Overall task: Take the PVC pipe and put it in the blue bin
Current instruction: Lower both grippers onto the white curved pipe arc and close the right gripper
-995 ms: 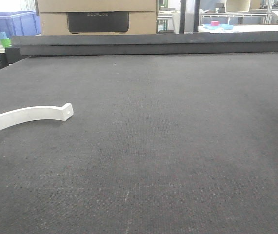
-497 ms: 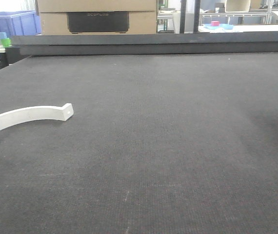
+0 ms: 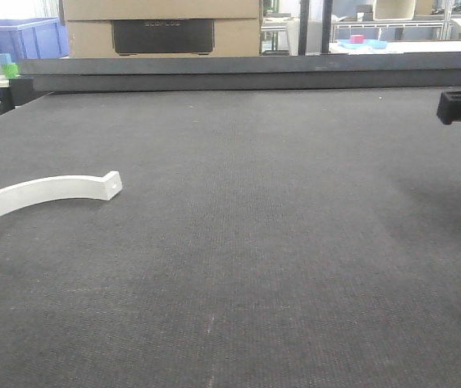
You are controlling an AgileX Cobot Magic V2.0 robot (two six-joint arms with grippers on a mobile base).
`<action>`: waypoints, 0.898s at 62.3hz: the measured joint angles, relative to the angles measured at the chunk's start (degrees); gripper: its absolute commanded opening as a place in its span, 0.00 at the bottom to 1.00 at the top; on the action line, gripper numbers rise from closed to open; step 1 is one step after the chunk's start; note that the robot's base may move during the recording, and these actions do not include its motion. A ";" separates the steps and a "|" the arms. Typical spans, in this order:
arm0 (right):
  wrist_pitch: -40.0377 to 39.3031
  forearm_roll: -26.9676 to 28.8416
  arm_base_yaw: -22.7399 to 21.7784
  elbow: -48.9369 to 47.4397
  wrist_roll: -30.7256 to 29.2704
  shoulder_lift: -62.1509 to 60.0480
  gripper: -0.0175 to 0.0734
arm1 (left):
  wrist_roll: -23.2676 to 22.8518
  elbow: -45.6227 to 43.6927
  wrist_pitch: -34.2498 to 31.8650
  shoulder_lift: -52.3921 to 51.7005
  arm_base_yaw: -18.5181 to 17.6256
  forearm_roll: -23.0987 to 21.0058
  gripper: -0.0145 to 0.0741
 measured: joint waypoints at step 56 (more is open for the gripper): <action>-3.10 1.66 0.25 -0.81 -0.66 6.59 0.02 | 0.00 -0.22 0.11 0.00 0.00 0.00 0.04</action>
